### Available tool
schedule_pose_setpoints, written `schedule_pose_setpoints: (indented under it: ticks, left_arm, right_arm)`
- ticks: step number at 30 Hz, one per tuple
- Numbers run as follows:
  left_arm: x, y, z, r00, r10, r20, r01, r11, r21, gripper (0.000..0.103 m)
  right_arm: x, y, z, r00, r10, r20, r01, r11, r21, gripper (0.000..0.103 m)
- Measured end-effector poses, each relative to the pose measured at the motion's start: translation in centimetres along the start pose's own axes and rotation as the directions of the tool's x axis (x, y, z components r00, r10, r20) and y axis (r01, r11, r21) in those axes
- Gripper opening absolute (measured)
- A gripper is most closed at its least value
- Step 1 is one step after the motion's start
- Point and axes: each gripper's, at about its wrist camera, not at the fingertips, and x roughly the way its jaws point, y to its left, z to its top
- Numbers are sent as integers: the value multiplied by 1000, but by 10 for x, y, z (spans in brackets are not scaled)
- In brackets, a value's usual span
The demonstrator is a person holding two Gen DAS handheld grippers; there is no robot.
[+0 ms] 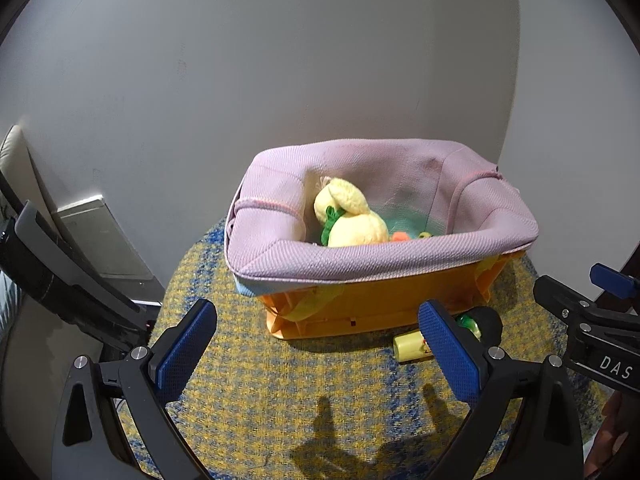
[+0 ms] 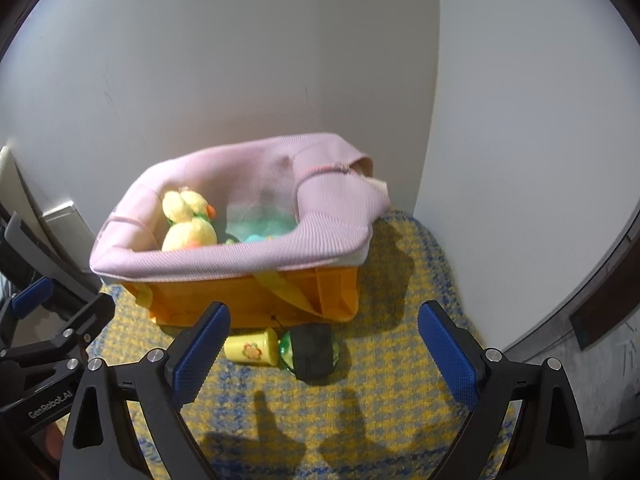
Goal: Organize objects
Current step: 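Withdraw both tools and lower them toward the cup and ball, then close the right gripper on the black-and-green ball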
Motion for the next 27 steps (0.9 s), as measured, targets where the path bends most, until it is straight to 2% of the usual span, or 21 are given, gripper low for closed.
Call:
schedule_pose_setpoints:
  ticks: [14,27]
  left_arm:
    - [40,2,-39,999,32,-27,-33,999,-28,103]
    - [62,-1,-60,998,53,-20,-54,998,-43,103]
  right_arm:
    - [57,-1,-36,997,12,-81,-10,1000,19,93]
    - [99,-1,-55,991,23,-132,-20,999,25,79]
